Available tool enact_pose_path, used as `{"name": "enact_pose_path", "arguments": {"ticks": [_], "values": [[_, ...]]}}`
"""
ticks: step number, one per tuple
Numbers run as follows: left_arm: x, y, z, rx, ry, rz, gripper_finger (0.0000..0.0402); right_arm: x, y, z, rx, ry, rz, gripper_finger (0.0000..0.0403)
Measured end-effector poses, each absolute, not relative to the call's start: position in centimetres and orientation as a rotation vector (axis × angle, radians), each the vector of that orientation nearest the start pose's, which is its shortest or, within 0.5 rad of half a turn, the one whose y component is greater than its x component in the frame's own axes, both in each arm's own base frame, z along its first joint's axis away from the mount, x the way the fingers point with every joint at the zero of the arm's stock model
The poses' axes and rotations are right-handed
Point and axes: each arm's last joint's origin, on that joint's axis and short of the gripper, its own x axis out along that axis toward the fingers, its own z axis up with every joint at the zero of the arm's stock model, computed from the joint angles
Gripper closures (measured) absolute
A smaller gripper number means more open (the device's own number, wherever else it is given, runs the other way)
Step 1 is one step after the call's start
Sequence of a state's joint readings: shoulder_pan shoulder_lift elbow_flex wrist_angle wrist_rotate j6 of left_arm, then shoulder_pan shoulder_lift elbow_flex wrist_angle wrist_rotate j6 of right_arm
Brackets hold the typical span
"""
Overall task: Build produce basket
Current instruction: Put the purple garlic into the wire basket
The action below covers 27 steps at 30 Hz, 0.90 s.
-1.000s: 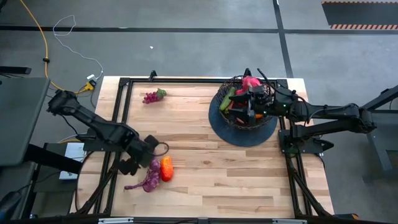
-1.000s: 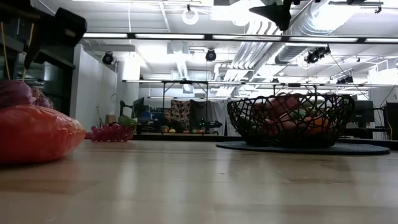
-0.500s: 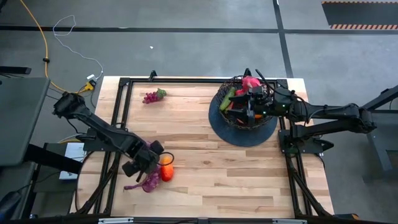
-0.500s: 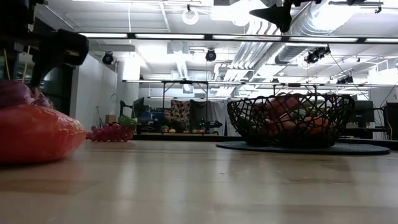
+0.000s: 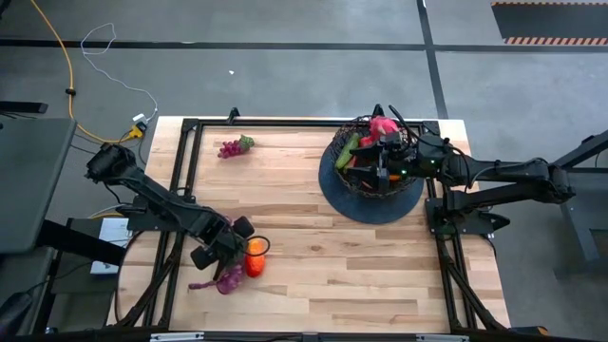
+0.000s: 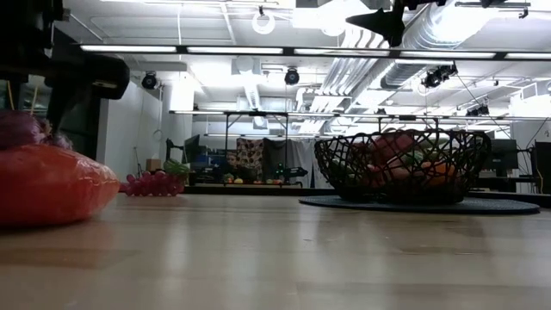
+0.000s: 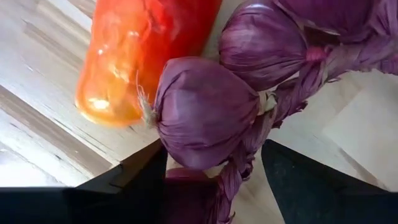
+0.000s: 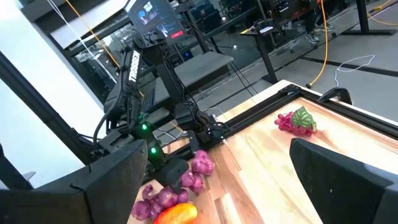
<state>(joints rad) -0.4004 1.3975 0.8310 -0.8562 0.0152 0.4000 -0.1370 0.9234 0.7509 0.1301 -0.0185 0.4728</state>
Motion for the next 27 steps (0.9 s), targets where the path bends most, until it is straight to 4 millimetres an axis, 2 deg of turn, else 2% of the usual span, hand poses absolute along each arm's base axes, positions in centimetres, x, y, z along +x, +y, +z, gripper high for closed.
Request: {"name": "enact_pose_path", "arguments": {"ticks": [14, 23, 27], "values": [[20.78, -8.84, 18.69, 0.597, 1.348, -0.626, 0.0223, 20.72, -2.80, 32.71, 0.474, 0.013, -0.126, 0.0020], [20.84, -8.85, 18.72, 0.599, 1.343, -0.622, 0.0281, 20.71, -2.80, 32.69, 0.474, 0.015, -0.127, 0.0020], [20.85, -8.80, 18.76, 0.615, 1.343, -0.605, 0.0289, 20.71, -2.81, 32.69, 0.474, 0.015, -0.127, 0.0020]]}}
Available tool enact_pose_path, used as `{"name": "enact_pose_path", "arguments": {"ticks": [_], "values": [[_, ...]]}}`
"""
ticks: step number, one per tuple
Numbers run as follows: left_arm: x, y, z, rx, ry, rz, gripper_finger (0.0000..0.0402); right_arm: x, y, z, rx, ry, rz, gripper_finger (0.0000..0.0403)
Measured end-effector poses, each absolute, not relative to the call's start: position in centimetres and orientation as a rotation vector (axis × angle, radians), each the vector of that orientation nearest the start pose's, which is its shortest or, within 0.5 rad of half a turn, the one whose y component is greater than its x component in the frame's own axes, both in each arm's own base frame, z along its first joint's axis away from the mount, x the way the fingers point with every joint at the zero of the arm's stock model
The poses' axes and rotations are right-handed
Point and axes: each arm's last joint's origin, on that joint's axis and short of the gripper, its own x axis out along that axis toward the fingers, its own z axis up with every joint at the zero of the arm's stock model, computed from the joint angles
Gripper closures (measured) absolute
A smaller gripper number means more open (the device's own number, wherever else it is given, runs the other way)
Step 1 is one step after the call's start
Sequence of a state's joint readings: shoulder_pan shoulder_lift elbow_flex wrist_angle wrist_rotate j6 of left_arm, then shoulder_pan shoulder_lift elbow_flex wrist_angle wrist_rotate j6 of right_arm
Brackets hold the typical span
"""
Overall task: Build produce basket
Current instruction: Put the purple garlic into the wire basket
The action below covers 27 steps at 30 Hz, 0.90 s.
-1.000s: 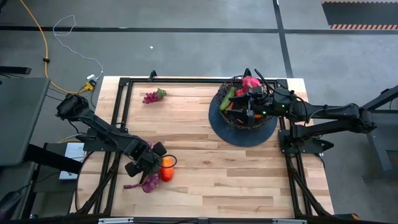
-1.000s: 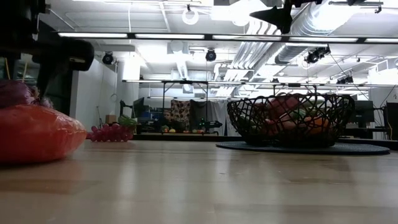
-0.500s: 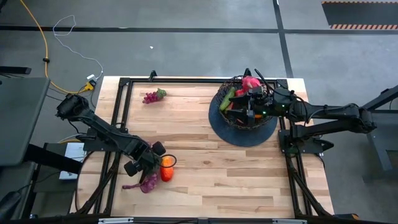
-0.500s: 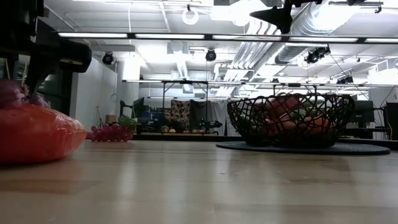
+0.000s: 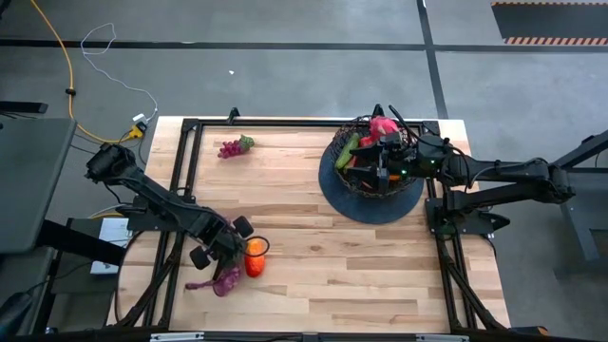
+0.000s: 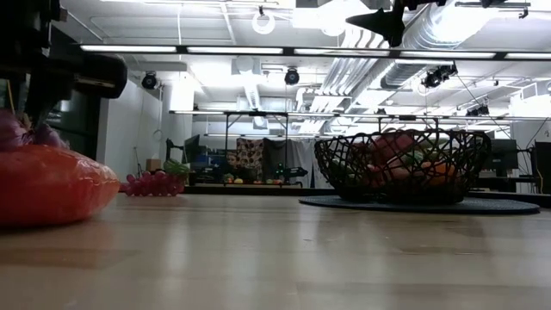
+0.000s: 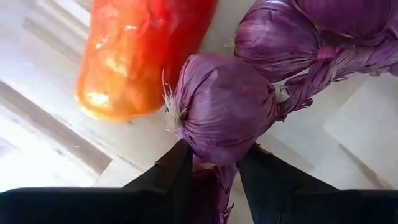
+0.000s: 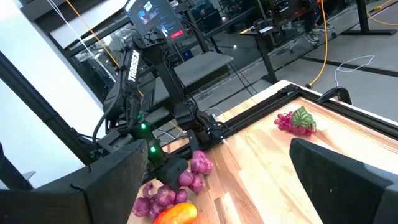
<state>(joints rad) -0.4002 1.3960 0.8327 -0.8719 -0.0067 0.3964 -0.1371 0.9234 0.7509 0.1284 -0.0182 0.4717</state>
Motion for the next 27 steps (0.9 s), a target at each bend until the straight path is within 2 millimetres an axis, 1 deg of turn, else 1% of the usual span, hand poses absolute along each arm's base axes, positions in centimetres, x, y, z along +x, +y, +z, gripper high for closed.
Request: {"name": "enact_pose_path", "arguments": {"ticks": [4, 9, 17, 21, 25, 27], "values": [[21.1, -8.8, 19.2, 0.643, 1.340, -0.576, 0.0282, 20.7, -2.8, 32.7, 0.474, 0.015, -0.127, 0.0020], [21.3, -8.5, 20.1, 0.612, 1.327, -0.545, 0.0271, 20.7, -2.8, 32.7, 0.474, 0.015, -0.127, 0.0020], [20.8, -6.3, 21.8, 0.512, 1.315, -0.447, 0.0251, 20.7, -2.8, 32.6, 0.475, 0.022, -0.129, 0.0020], [20.2, -5.2, 22.6, 0.422, 1.310, -0.383, 0.0232, 20.7, -2.8, 32.6, 0.475, 0.022, -0.129, 0.0020], [19.6, -4.9, 23.4, 0.281, 1.291, -0.402, 0.0205, 20.7, -2.8, 32.6, 0.475, 0.023, -0.129, 0.0020], [19.5, -4.9, 23.6, 0.242, 1.284, -0.407, 0.0187, 20.7, -2.8, 32.6, 0.475, 0.024, -0.129, 0.0020]]}}
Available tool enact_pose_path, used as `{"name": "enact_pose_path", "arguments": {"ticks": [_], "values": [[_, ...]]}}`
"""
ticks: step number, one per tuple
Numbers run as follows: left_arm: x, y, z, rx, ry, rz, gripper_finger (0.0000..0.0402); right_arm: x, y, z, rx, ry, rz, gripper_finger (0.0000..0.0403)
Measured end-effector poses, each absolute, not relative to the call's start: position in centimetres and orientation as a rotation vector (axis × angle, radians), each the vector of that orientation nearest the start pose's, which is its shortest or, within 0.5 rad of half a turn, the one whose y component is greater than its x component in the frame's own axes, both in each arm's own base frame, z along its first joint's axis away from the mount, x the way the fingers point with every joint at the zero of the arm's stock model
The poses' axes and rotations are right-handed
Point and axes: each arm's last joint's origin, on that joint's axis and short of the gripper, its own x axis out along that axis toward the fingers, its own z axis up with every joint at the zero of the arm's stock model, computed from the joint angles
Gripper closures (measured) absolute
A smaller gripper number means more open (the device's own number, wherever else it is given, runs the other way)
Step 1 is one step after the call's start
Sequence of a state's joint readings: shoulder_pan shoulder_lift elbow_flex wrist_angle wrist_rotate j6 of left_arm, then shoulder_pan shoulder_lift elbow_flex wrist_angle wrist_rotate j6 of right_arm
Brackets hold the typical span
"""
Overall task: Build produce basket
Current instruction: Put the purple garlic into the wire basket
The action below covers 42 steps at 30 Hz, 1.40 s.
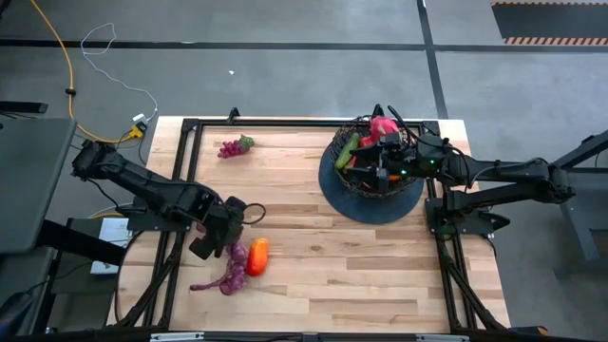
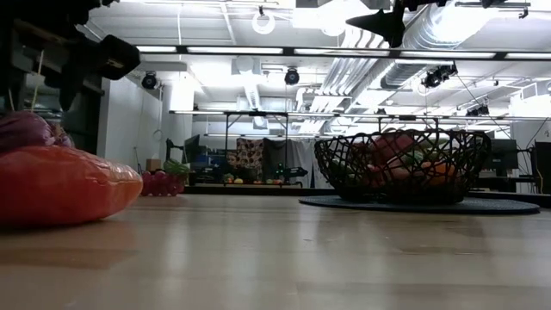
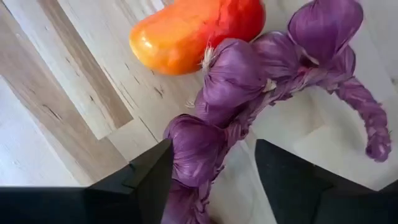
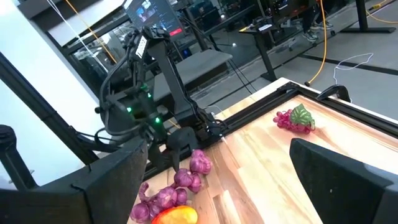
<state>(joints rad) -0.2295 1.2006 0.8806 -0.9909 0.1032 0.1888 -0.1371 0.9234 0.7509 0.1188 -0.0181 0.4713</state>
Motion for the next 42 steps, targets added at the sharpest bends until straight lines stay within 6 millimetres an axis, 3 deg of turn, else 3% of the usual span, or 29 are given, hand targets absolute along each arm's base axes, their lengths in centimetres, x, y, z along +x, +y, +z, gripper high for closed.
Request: {"name": "enact_pose_path", "arguments": {"ticks": [10, 16, 32, 42], "values": [[20.3, -4.9, 22.5, 0.217, 1.353, -0.331, 0.0092, 20.7, -2.8, 32.5, 0.476, 0.036, -0.132, 0.0020], [20.9, -5.1, 21.5, 0.218, 1.409, -0.333, 0.0066, 20.7, -2.8, 32.4, 0.476, 0.044, -0.134, 0.0020], [21.9, -5.2, 19.4, 0.301, 1.511, -0.360, 0.0072, 20.7, -2.8, 32.4, 0.477, 0.049, -0.135, 0.0020], [21.9, -5.2, 19.3, 0.349, 1.507, -0.383, 0.0138, 20.7, -2.8, 32.3, 0.477, 0.053, -0.136, 0.0020]]}}
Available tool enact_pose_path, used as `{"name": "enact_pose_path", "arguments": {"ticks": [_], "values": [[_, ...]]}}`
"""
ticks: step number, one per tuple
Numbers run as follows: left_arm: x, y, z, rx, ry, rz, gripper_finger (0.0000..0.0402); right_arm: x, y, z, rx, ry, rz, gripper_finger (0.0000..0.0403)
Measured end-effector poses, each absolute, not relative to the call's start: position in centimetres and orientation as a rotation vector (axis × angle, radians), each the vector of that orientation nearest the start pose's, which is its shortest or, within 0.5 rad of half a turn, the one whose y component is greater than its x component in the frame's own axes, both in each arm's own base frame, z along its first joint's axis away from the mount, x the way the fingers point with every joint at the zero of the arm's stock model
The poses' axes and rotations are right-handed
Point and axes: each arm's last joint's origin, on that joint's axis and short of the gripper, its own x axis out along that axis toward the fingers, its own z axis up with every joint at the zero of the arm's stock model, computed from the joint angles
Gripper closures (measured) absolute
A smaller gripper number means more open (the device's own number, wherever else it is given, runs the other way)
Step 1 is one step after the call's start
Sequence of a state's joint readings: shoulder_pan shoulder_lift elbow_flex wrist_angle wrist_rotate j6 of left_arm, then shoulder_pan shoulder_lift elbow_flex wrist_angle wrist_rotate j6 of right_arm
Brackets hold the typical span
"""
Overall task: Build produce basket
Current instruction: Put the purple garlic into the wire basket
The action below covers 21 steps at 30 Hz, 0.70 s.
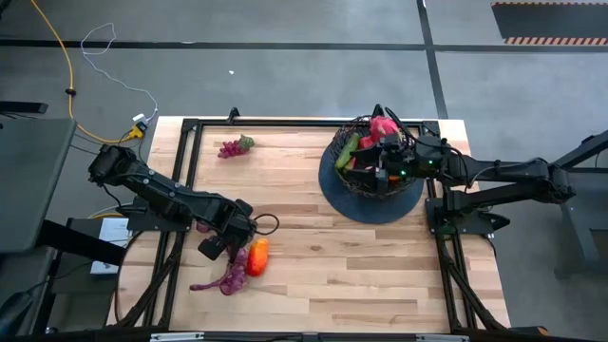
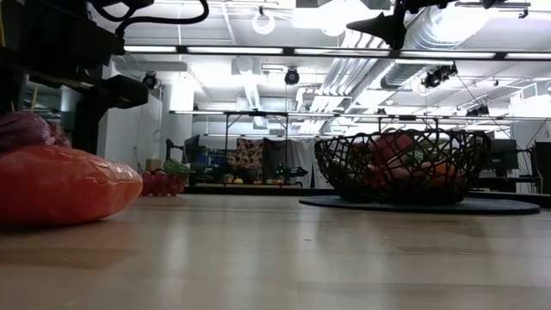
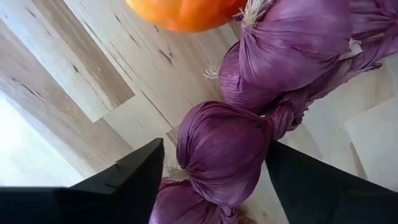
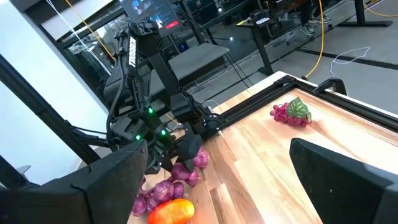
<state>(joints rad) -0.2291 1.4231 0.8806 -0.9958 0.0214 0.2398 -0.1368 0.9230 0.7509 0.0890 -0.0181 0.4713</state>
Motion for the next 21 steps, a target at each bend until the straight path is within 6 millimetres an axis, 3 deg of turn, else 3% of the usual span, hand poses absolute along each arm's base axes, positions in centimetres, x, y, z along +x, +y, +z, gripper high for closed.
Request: {"name": "enact_pose_path", "arguments": {"ticks": [8, 14, 21], "values": [[21.9, -5.1, 19.3, 0.369, 1.507, -0.365, 0.0201, 20.7, -2.8, 32.3, 0.477, 0.054, -0.136, 0.0020], [21.5, -5.0, 19.4, 0.386, 1.551, -0.367, 0.0227, 20.7, -2.9, 32.3, 0.476, 0.047, -0.162, 0.0020], [20.8, -3.4, 22.9, 0.348, 1.698, -0.340, 0.0228, 20.7, -2.9, 32.3, 0.476, 0.047, -0.163, 0.0020]]}}
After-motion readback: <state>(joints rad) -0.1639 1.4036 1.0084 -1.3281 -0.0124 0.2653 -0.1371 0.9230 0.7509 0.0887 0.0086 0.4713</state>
